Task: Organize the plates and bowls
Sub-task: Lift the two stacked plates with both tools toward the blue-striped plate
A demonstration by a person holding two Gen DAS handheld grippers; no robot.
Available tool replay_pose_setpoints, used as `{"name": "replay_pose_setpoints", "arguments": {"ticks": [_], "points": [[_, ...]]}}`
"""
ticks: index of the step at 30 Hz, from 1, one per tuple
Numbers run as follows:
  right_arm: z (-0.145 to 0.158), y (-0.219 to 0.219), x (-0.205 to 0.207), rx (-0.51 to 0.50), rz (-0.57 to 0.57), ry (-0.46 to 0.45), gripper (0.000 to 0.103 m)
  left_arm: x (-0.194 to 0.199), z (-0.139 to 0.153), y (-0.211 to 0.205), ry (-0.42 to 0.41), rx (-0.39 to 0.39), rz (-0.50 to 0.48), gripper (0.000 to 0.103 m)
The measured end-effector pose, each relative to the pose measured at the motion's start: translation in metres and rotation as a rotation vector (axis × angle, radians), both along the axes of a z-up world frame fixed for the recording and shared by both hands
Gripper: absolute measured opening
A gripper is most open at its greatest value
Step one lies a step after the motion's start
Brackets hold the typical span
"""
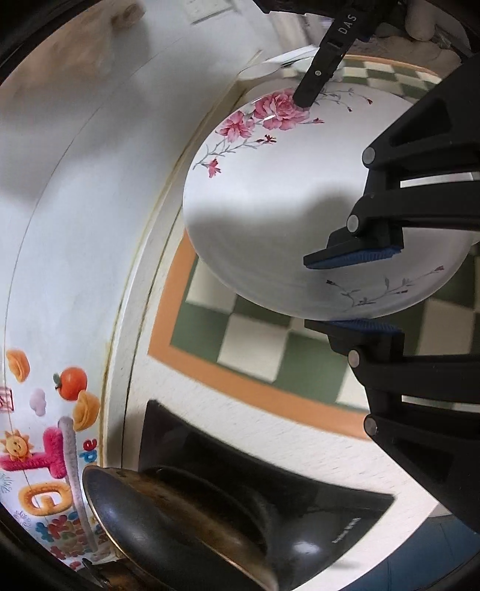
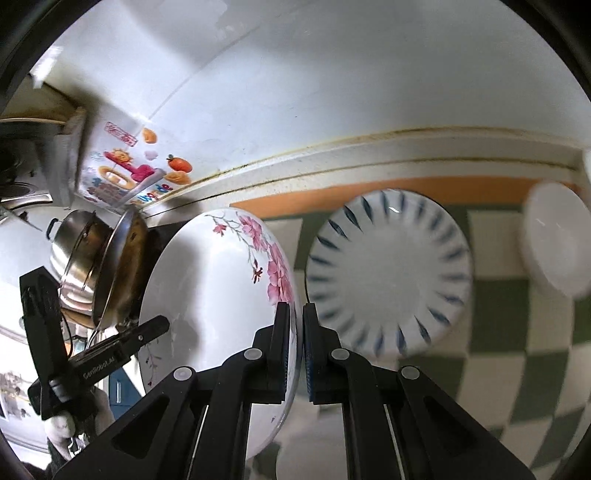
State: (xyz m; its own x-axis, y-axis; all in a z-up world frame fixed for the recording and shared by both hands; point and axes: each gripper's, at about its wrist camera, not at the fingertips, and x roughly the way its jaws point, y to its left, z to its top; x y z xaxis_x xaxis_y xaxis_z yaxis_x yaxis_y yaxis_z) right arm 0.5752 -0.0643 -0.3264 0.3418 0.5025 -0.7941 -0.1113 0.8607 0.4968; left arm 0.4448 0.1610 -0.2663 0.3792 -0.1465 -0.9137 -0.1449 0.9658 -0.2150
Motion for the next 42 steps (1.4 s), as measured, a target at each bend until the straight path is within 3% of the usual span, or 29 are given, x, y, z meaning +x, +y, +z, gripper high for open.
{"name": "replay_pose_setpoints", "arguments": {"ticks": [9,20,30,42], "points": [[0.022,-0.062,-0.087,0.021,-0.053,-0.016,0.009,-0.049,-0.001,-0.056,0.031,0.000,-0.087,0.023],[-0.029,-0.113,-0.140,0.000,-0.084,0.079,0.009,-0.076,-0.048,-0.103,0.139,-0.003,-0.143,0.023],[-0.092,-0.126,-0.146,-0.041,-0.082,0.188,0.009,-0.074,-0.095,-0.124,0.256,0.036,-0.172,0.023],[-0.107,-0.134,-0.151,-0.070,-0.081,0.219,0.009,-0.072,-0.109,-0.140,0.319,0.049,-0.204,0.024]]}}
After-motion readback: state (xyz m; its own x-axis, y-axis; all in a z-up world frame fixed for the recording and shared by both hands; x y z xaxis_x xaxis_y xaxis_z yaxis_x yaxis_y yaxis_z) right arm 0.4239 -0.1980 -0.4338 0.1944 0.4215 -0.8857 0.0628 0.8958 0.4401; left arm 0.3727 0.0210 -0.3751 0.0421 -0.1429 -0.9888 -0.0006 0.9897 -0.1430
